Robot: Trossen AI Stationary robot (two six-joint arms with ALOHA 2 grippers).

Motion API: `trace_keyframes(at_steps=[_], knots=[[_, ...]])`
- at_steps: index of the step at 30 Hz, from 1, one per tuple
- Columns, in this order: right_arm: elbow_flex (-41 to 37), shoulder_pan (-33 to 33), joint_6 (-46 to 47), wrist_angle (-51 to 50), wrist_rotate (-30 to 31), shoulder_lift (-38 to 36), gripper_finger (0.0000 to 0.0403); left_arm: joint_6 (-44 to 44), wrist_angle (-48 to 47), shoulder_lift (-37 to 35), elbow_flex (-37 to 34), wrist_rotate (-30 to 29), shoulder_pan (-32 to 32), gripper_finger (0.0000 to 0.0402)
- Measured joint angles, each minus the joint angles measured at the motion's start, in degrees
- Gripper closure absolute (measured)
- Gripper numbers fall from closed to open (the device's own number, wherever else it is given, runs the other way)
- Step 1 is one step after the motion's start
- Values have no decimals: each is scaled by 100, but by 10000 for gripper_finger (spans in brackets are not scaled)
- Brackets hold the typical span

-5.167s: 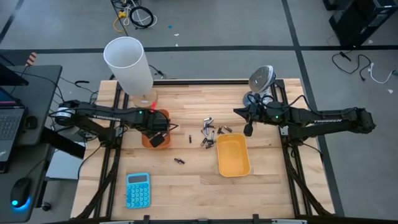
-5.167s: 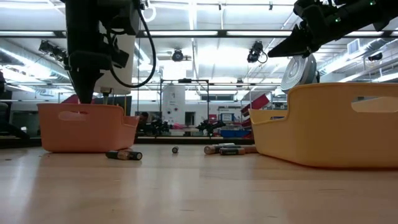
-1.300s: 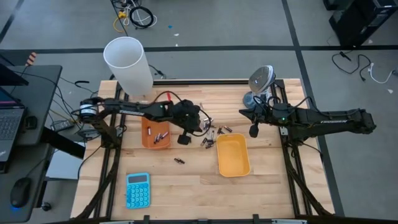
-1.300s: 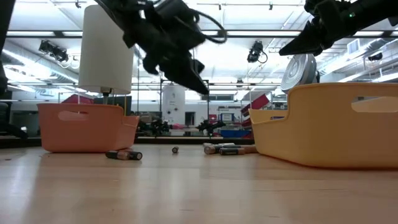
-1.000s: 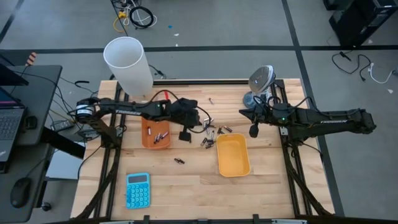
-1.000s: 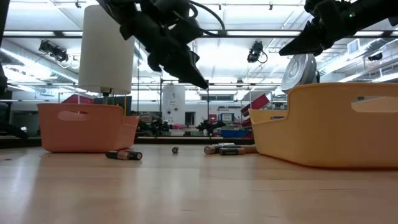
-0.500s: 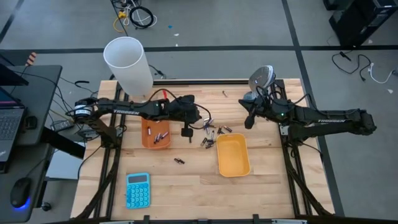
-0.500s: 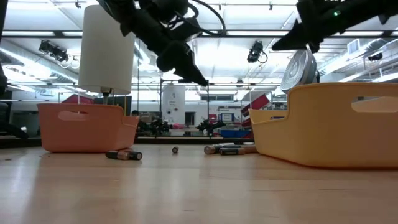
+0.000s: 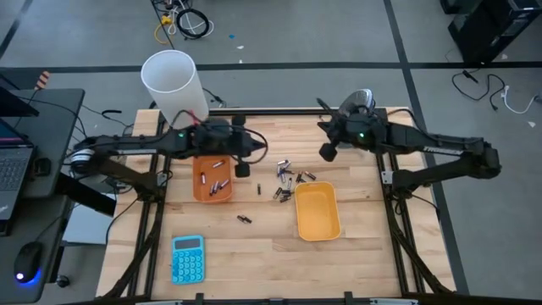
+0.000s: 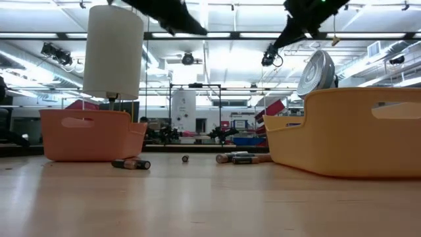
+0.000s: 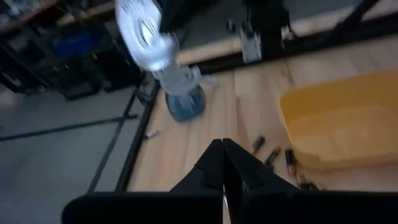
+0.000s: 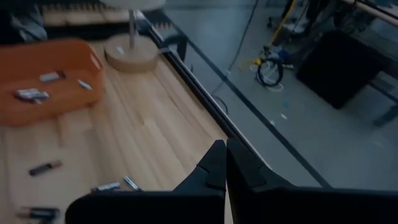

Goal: Sort batteries
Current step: Put the silver battery into the orange bin

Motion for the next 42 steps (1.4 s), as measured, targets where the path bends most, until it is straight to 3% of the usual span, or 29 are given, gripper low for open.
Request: trace_keyframes(at_steps=[6, 14, 27, 33, 38, 42], knots=[[605, -173, -332, -635, -1, 515, 403, -58, -444, -644, 0, 0, 0, 401], [780, -269, -483, -992, -50, 791, 403, -334, -1067, -808, -29, -2, 0, 401], [780, -223, -415, -1516, -67, 49, 403, 153, 866, -107, -677, -271, 22, 401], [780, -205, -228, -1643, -69, -222, 403, 434, 1490, 505, -671, 95, 193, 401], [781, -214, -245, -1425, -69, -182, 403, 459, 1995, 796, -671, -235, 395, 401], [1219, -347, -629, -1320, -73, 300, 403, 457, 2289, 688, -671, -311, 423, 401]])
